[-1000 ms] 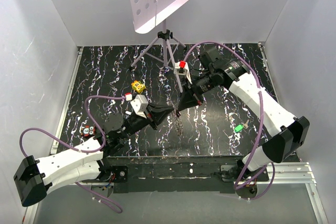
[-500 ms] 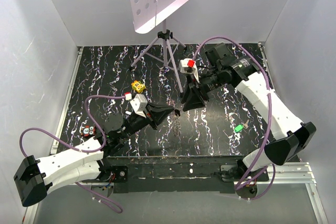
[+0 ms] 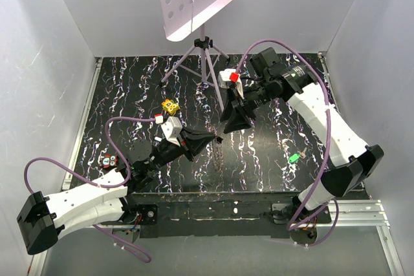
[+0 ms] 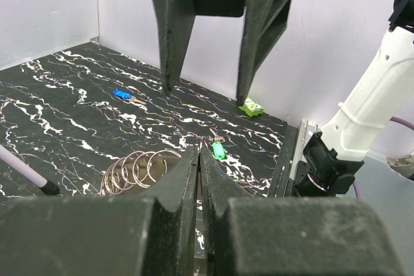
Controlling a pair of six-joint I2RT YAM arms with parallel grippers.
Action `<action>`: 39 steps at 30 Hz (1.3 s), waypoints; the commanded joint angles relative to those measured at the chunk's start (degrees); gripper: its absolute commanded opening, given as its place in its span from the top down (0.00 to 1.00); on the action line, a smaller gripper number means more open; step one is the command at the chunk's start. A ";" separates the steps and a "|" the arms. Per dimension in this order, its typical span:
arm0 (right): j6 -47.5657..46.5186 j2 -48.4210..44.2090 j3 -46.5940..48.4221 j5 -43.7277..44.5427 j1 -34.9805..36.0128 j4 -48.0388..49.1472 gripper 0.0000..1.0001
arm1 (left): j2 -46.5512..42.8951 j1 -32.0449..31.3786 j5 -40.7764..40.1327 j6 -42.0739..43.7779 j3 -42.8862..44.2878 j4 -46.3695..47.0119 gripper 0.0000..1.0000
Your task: Put the keys on the keyring
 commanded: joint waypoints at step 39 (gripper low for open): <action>-0.12 1.75 -1.25 -2.05 4.63 -1.60 0.99 | -2.33 -0.12 -0.94 -3.27 0.96 1.30 1.00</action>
